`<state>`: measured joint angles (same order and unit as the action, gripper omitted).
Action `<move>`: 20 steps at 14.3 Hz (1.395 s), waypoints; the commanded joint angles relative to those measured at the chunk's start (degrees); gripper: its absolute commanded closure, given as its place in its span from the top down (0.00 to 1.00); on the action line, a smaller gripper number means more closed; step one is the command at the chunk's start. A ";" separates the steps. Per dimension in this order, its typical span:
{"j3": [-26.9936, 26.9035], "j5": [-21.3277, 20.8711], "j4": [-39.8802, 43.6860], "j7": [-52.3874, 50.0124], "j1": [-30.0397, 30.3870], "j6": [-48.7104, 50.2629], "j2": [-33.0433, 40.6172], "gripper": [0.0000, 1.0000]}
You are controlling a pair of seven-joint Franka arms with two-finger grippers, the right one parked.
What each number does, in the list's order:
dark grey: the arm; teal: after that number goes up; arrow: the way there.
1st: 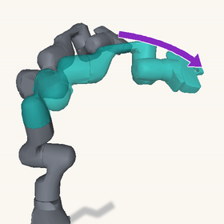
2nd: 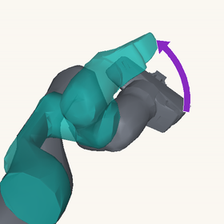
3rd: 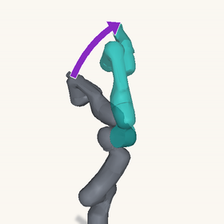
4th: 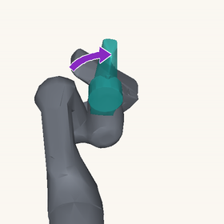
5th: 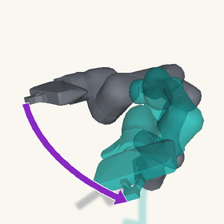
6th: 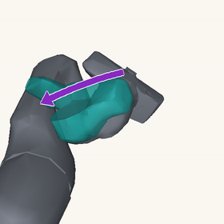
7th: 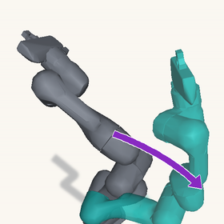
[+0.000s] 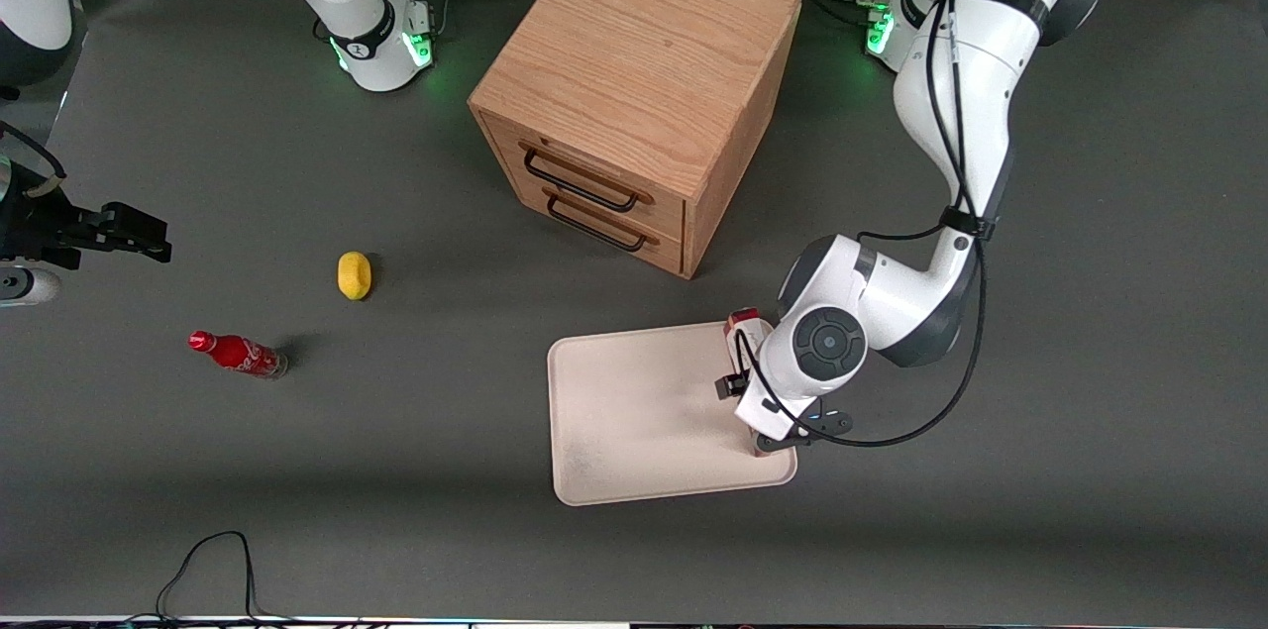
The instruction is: Place red cookie box on tray
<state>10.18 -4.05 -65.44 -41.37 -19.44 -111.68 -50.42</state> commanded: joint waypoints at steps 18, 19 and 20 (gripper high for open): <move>-8.20 3.88 -34.66 34.16 21.07 27.04 55.42 1.00; -12.86 3.44 -33.97 34.16 17.28 27.91 55.26 1.00; -14.04 3.26 -32.83 34.25 16.20 28.44 54.91 1.00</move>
<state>1.53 -0.73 -95.19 -8.38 1.65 -81.81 1.51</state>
